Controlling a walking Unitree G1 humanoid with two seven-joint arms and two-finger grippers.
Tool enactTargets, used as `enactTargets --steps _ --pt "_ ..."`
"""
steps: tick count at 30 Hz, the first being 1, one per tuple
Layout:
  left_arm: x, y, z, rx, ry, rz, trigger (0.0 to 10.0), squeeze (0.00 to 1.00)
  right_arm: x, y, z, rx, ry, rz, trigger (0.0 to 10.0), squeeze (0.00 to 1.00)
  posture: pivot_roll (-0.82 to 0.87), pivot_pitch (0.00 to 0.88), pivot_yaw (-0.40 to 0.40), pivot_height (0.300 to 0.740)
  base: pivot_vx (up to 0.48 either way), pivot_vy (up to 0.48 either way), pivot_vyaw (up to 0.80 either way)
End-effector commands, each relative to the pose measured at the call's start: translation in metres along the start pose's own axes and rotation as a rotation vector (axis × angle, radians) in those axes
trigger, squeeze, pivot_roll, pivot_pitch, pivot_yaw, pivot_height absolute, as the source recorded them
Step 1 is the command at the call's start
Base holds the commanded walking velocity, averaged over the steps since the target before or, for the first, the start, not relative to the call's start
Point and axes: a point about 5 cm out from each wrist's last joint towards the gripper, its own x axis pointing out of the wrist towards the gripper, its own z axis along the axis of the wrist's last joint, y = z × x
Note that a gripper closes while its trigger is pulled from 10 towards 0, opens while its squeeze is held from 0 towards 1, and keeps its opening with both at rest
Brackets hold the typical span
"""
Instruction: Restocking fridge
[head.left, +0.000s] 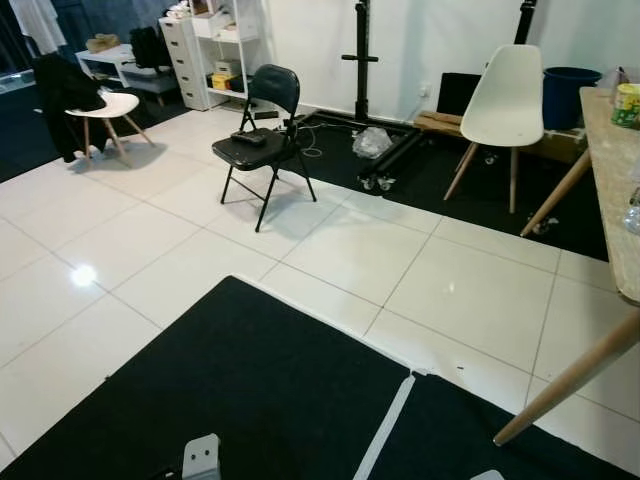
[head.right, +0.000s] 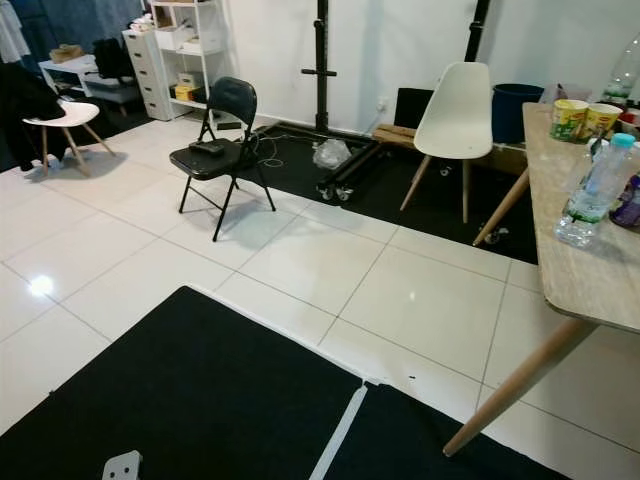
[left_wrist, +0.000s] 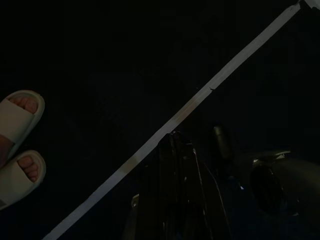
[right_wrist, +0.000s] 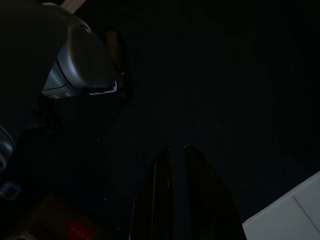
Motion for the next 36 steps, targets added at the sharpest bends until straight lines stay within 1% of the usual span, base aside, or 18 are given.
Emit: enactTargets --steps 1,15,20,36 --pt "-0.001 0.009 0.004 -0.005 -0.014 0.024 10.0 0.0 0.0 0.002 0.0 0.0 -0.003 0.01 10.0 0.0 -0.09 0.0 0.068 0.74 0.0 0.0 -0.76" --pt "0.0 0.005 0.007 -0.028 -0.024 0.017 10.0 0.0 0.002 0.008 0.009 -0.006 -0.016 0.013 10.0 0.0 -0.09 0.0 0.053 0.74 0.0 0.0 -0.77" --pt "0.0 0.003 0.005 -0.035 -0.018 0.012 10.0 0.0 0.003 0.014 0.013 -0.014 -0.023 0.022 10.0 0.0 -0.09 0.0 0.051 0.74 0.0 0.0 -0.77" --pt "-0.001 0.006 0.001 -0.038 -0.007 0.014 10.0 0.0 0.003 0.016 0.014 -0.024 -0.021 0.031 10.0 0.0 -0.08 0.0 0.05 0.74 0.0 0.0 -0.77"
